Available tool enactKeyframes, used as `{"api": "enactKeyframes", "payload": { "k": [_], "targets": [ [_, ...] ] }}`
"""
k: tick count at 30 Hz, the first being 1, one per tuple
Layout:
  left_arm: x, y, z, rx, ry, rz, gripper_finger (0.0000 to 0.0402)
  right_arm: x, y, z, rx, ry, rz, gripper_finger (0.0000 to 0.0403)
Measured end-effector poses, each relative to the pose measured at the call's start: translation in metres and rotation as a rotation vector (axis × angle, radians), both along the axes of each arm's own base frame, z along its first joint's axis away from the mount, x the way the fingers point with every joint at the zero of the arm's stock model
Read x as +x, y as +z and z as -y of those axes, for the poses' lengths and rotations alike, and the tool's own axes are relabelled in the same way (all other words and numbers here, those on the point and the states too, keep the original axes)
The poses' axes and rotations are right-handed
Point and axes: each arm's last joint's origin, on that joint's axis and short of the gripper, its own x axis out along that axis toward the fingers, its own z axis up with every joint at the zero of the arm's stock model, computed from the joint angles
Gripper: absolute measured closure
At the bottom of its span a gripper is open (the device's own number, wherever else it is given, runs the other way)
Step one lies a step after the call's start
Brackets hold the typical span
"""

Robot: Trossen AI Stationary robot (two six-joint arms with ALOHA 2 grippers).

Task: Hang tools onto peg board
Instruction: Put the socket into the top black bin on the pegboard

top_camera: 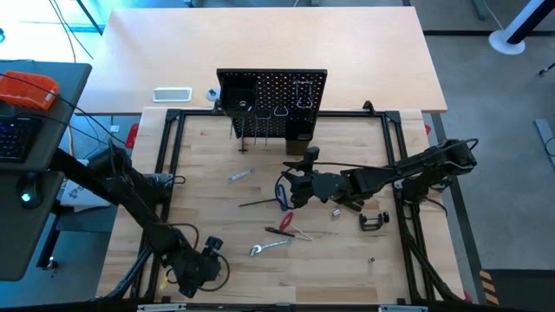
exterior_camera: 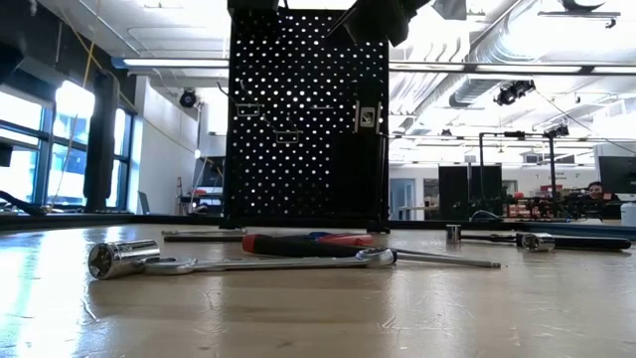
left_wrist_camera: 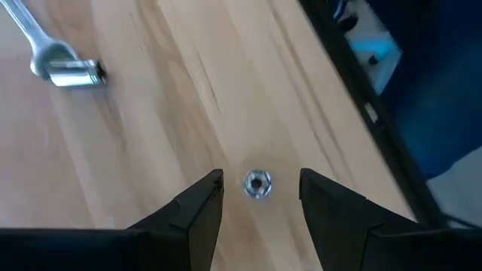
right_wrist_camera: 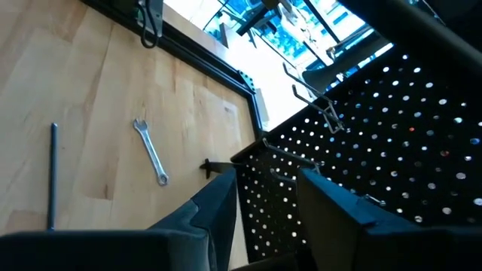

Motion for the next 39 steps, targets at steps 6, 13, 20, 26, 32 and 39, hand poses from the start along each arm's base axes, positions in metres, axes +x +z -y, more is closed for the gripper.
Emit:
{"api": "enactKeyframes", "payload": {
  "k": [6,13,20,26,32,39],
  "targets": [
    [0.0,-0.018,0.008,0.069,-0.016,0.012,0.0234,0.0,0.0,0.001,0.01,-0.002,0.003,0.0269],
    [0.002,-0.035,0.009,0.132,-0.018,-0.01,0.0234,0.0,-0.002,0.001,0.022,-0.007,-0.004,0.0269],
    [0.002,-0.036,0.009,0.144,-0.01,-0.002,0.0272,0.0,-0.002,0.001,0.025,-0.008,-0.003,0.0269],
    [0.003,-0.036,0.01,0.129,-0.014,0.001,0.0356,0.0,-0.002,0.001,0.025,-0.009,-0.003,0.0269],
    [0.004,-0.035,0.011,0.115,-0.03,0.013,0.0389,0.0,-0.002,0.001,0.027,-0.009,-0.001,0.0269],
    [0.004,-0.035,0.012,0.099,-0.037,0.005,0.0381,0.0,-0.002,0.001,0.027,-0.009,-0.001,0.0269]
  ]
}}
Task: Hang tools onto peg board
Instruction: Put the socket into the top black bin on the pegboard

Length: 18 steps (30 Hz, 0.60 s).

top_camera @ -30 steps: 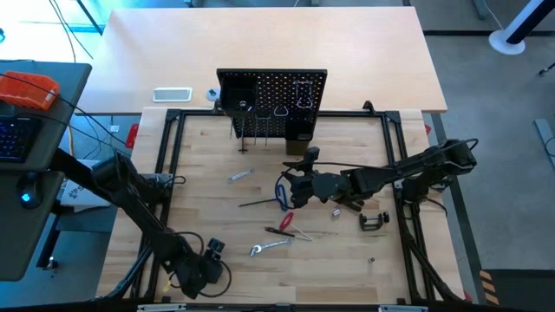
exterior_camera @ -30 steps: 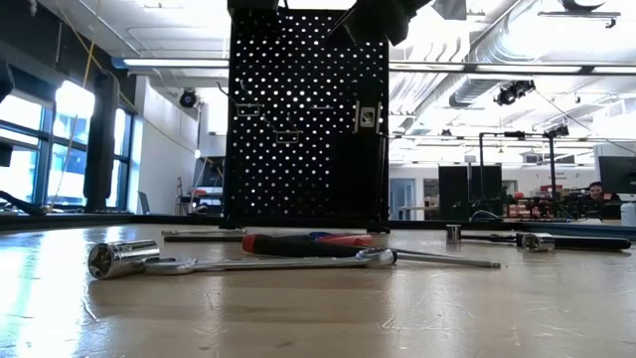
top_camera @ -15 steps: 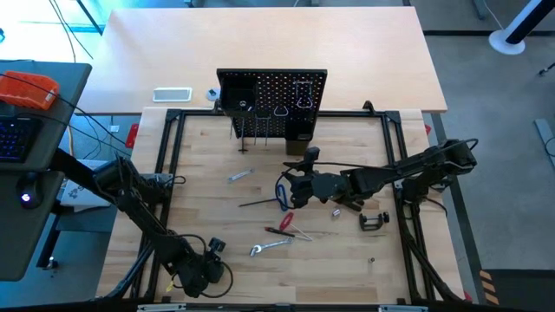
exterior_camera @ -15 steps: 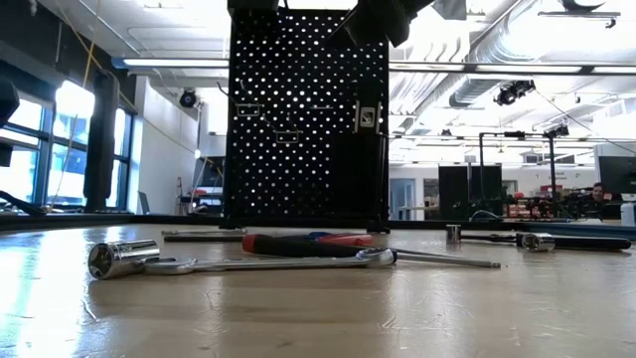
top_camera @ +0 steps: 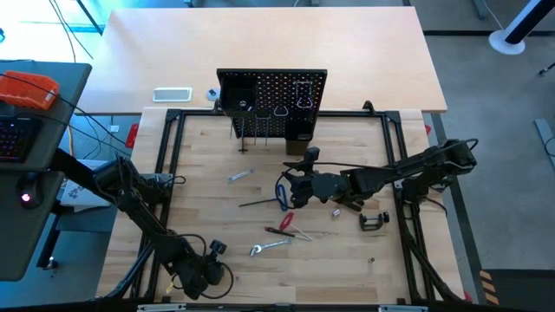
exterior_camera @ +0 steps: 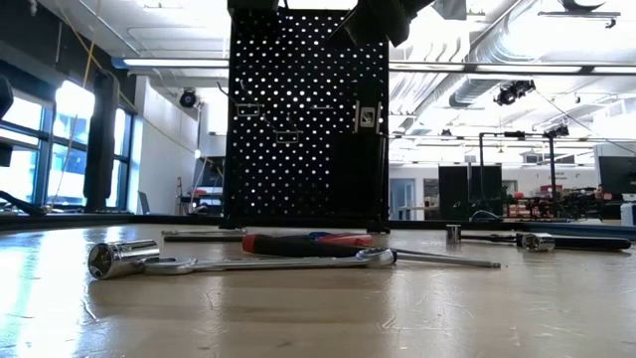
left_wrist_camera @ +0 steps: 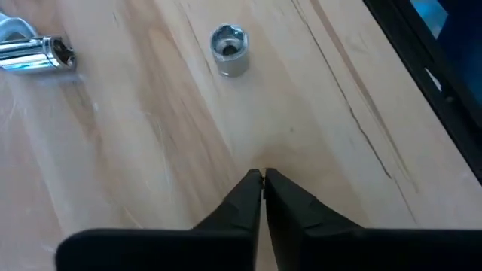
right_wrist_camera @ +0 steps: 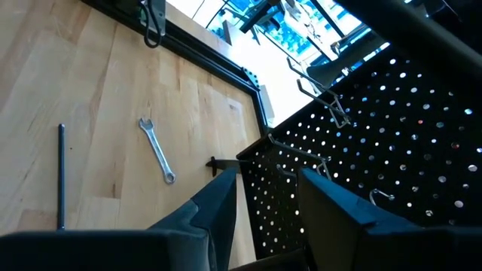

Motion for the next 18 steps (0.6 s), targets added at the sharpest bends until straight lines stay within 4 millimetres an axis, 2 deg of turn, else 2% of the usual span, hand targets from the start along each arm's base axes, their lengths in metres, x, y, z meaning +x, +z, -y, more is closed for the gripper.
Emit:
{"api": "enactKeyframes", "payload": {
  "k": [11,14,18],
  "targets": [
    [0.012,0.005,-0.001,0.0,0.095,0.148,0.0256,0.0,0.0,-0.001,0.01,0.022,-0.003,0.0269],
    [0.022,0.006,-0.004,-0.033,0.112,0.168,0.0236,0.0,-0.001,-0.001,0.024,0.043,-0.006,0.0269],
    [0.035,-0.003,-0.005,-0.094,0.064,0.125,0.0228,0.0,-0.001,-0.002,0.026,0.046,-0.009,0.0269]
  ]
}}
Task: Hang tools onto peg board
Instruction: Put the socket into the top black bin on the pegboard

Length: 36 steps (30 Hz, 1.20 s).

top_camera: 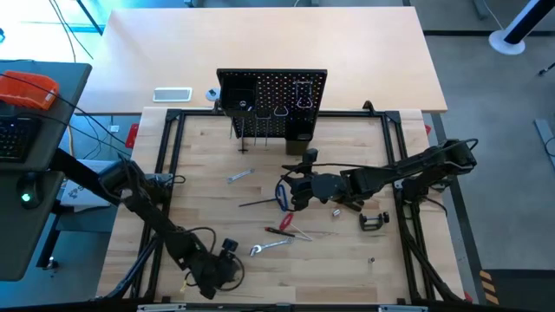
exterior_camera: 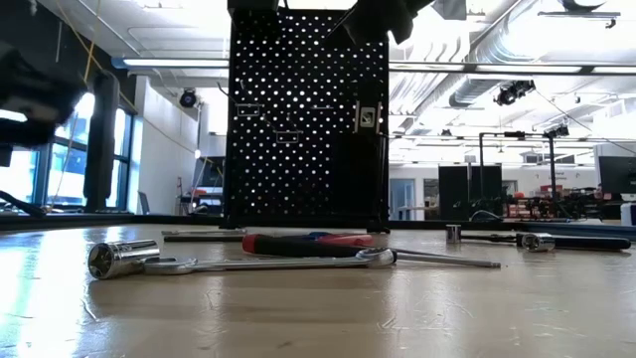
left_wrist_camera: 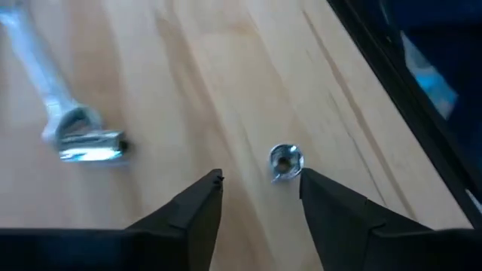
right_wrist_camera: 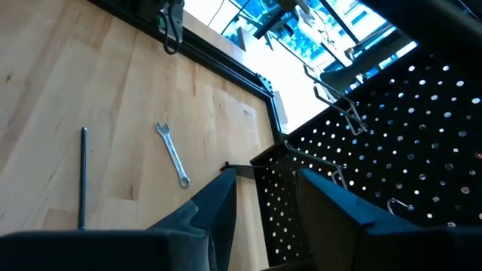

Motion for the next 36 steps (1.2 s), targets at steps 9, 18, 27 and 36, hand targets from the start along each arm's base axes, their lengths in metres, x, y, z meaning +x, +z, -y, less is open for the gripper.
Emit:
{"api": "enactKeyframes", "payload": {
  "k": [9,18,27,36],
  "targets": [
    [0.007,-0.007,0.002,-0.031,-0.055,0.004,0.0227,-0.001,-0.002,0.0,0.007,-0.006,-0.018,0.0269],
    [0.013,-0.016,0.001,-0.021,-0.035,0.016,0.0247,-0.001,-0.002,0.0,0.009,-0.005,-0.018,0.0269],
    [0.015,-0.017,0.0,-0.024,-0.041,0.013,0.0336,-0.001,-0.003,0.0,0.011,-0.004,-0.022,0.0269],
    [0.015,-0.016,-0.002,-0.002,-0.06,0.007,0.0347,-0.001,-0.003,0.0,0.03,0.0,-0.02,0.0269]
  ]
}}
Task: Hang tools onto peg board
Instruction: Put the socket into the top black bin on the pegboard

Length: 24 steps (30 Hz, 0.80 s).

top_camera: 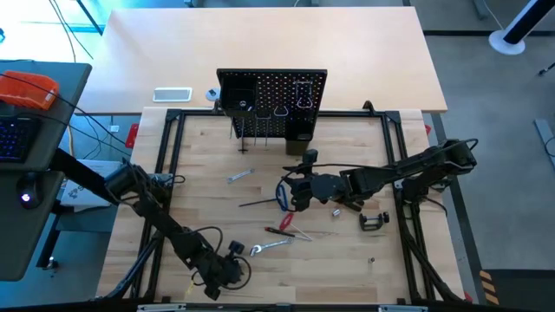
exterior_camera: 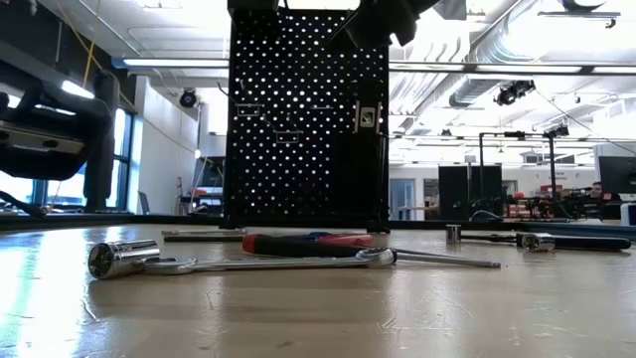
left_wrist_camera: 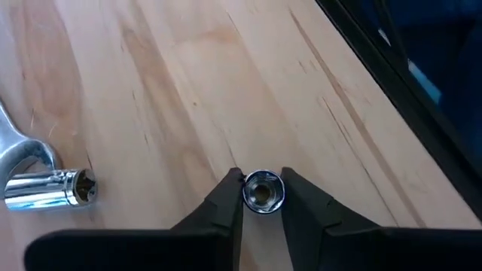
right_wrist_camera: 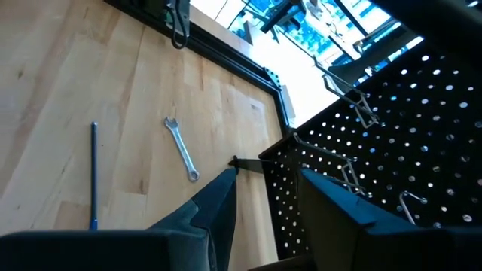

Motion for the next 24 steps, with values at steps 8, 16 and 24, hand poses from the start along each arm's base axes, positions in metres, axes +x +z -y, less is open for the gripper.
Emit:
{"api": "enactKeyframes", "payload": {
  "k": [8,16,24],
  "targets": [
    [0.005,0.015,-0.022,0.075,0.053,-0.014,0.0347,-0.001,0.001,-0.001,-0.071,-0.038,-0.013,0.0269],
    [0.0,0.054,-0.051,0.134,0.075,-0.007,0.0347,-0.003,0.002,-0.004,-0.129,-0.051,-0.026,0.0269],
    [-0.013,0.103,-0.091,0.152,0.114,0.04,0.0347,-0.008,0.011,-0.006,-0.122,-0.015,-0.009,0.0269]
  ]
}}
